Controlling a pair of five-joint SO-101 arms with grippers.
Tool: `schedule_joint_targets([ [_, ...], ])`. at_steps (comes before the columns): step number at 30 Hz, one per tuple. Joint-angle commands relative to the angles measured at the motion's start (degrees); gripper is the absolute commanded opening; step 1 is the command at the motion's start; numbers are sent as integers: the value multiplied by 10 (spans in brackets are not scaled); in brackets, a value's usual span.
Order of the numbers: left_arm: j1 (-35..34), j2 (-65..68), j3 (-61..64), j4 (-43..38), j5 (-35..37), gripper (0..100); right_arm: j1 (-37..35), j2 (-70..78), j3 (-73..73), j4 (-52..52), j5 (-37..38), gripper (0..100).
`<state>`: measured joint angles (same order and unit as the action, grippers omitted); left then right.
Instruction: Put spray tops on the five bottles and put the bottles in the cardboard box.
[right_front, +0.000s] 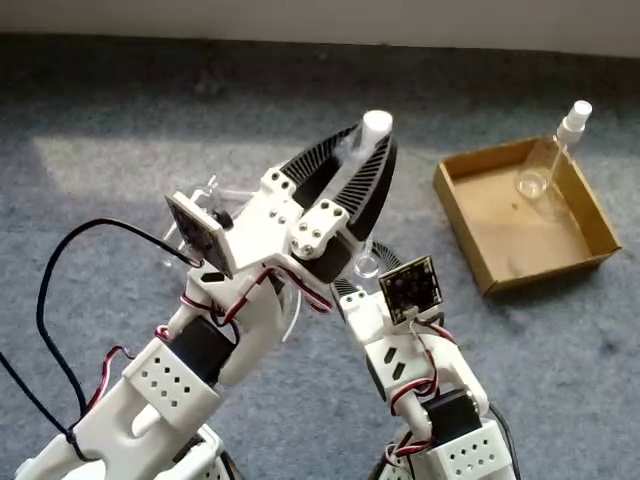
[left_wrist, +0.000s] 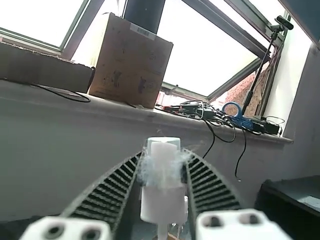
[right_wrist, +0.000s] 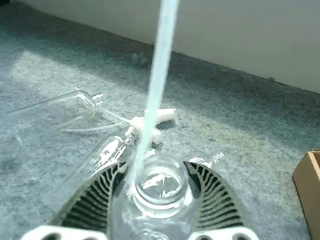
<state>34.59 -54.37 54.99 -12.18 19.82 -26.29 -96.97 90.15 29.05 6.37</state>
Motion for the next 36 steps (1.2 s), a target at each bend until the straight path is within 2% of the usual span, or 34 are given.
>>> schedule_joint_targets([
  [1,-4,-29,-21,33,6,6,-7,-10,-7,1,-4,21],
  [13,-2,-27,-21,-47,6,6,-7,-10,-7,2,-4,21],
  [19,-7,-26,-1,-50,63,6,-8,-10,-7,2,-4,21],
  [31,-29,-26,41,-54,64,6,-8,-10,-6,2,-4,21],
  [36,-35,-26,38,-107,63,6,-8,-10,-6,2,-4,21],
])
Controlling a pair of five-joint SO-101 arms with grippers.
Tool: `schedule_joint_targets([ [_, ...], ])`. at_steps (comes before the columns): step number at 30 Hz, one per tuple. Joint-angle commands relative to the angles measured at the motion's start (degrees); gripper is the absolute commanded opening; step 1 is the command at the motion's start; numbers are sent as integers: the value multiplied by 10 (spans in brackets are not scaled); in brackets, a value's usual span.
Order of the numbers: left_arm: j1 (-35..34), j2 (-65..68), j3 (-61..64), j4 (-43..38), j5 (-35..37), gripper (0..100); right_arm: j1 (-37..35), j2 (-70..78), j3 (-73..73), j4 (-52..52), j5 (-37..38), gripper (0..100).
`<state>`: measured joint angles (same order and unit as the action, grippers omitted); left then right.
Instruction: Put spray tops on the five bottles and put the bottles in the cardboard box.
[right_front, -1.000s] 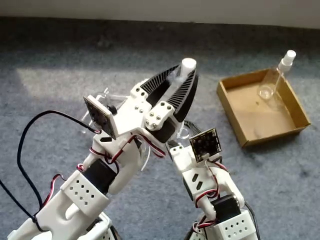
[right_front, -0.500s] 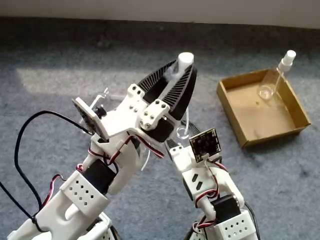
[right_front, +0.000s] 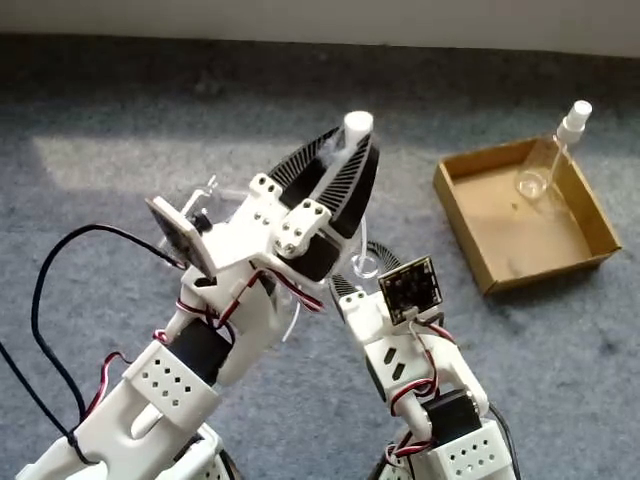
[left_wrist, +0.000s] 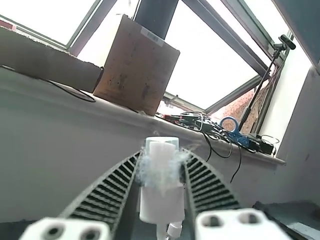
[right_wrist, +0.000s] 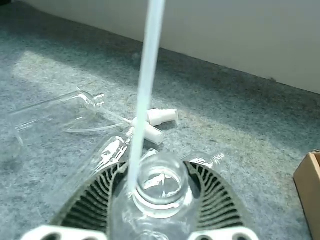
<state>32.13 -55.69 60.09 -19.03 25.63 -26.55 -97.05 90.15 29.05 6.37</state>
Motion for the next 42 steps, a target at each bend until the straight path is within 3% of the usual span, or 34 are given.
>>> schedule_joint_targets([
  [1,-8,-13,-13,-40,5,6,-6,-9,-6,2,-4,21],
  [5,-10,38,-24,-52,7,6,-6,-9,-6,2,-4,21],
  [11,-7,139,-29,-142,6,6,-6,-9,-7,21,-4,21],
  [20,-7,80,48,-142,6,6,-6,-9,-7,21,-6,21],
  [23,-7,56,76,-124,6,6,-6,-9,-7,22,-6,21],
  [28,8,47,87,-26,9,6,-4,-9,-7,22,-7,21],
  [42,11,46,89,-9,6,6,-2,-9,-7,22,-4,21],
])
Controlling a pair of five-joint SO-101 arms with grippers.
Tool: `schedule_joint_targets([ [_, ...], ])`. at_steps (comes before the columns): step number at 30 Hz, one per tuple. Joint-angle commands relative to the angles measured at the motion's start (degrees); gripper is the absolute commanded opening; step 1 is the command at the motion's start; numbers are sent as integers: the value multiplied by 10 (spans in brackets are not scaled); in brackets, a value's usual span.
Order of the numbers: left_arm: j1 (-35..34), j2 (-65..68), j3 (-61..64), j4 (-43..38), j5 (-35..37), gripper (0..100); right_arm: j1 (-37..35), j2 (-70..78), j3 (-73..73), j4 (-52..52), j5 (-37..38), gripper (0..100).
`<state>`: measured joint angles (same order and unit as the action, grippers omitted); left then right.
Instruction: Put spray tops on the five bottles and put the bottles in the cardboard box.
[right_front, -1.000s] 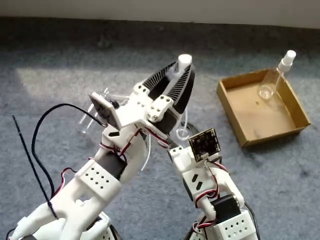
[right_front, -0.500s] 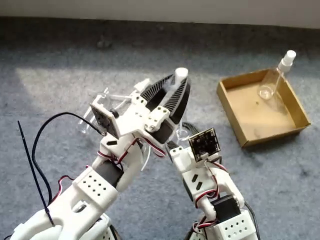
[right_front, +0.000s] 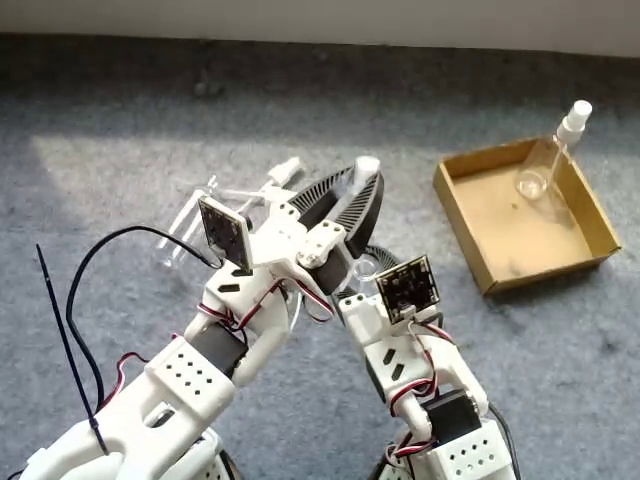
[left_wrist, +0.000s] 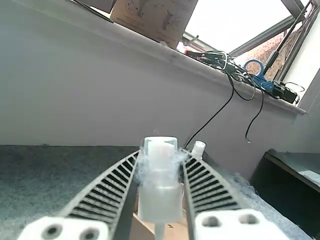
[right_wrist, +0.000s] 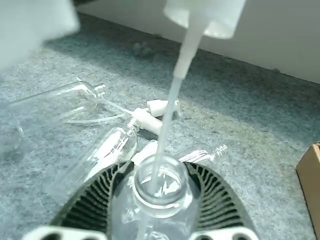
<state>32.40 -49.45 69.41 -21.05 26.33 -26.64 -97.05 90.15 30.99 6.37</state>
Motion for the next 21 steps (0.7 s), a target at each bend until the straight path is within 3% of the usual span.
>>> schedule_joint_targets([
  [1,9,-17,-6,26,-2,6,-1,-9,-7,3,-4,21],
  [5,15,-17,-7,81,-33,6,14,-9,-7,3,-4,21],
  [16,28,-20,-6,84,-55,6,21,-9,-8,3,-5,21],
  [21,29,-90,13,97,-55,6,25,-9,-10,7,-7,21],
])
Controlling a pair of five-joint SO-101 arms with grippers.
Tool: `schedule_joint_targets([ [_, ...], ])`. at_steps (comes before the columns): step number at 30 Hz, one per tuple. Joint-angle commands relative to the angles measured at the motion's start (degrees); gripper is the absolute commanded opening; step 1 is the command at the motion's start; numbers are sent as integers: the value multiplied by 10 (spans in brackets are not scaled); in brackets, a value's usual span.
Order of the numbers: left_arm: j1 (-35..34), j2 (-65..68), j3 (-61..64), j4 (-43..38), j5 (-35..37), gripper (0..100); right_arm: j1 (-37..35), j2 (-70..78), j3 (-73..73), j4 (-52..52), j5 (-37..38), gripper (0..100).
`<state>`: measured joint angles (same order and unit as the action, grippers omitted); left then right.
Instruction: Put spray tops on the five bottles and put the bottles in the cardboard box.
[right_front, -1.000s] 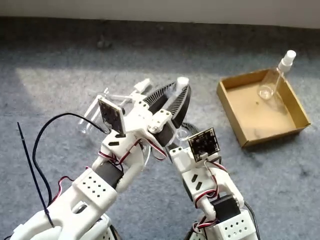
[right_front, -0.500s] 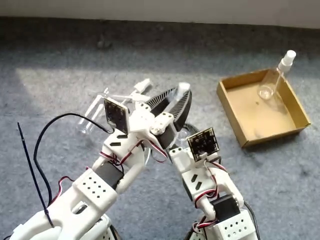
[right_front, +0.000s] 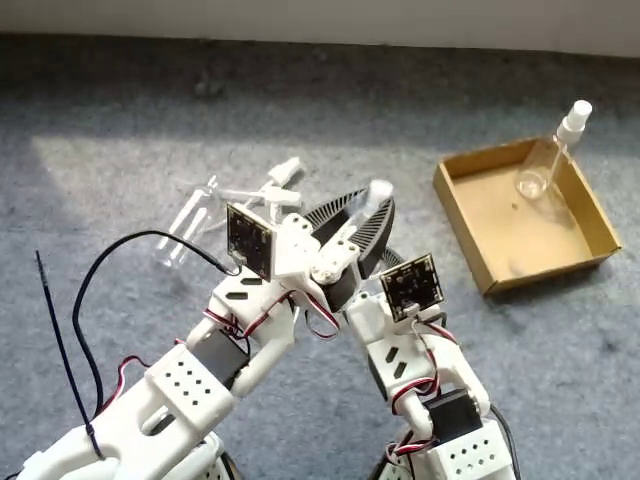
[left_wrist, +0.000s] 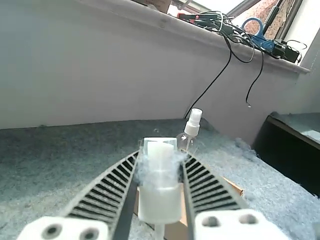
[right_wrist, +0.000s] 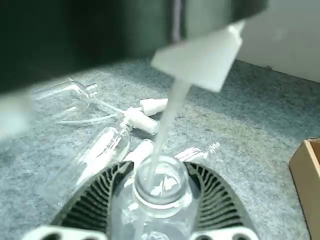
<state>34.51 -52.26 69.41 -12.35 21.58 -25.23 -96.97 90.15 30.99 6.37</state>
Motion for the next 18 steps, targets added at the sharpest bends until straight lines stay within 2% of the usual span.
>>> schedule_joint_targets([
  [1,13,-80,23,16,-7,6,11,-10,-12,18,-7,21],
  [4,26,-121,51,40,-15,6,8,-10,-13,61,-14,21],
  [18,65,-145,109,45,-27,6,14,-10,-14,62,-31,21],
])
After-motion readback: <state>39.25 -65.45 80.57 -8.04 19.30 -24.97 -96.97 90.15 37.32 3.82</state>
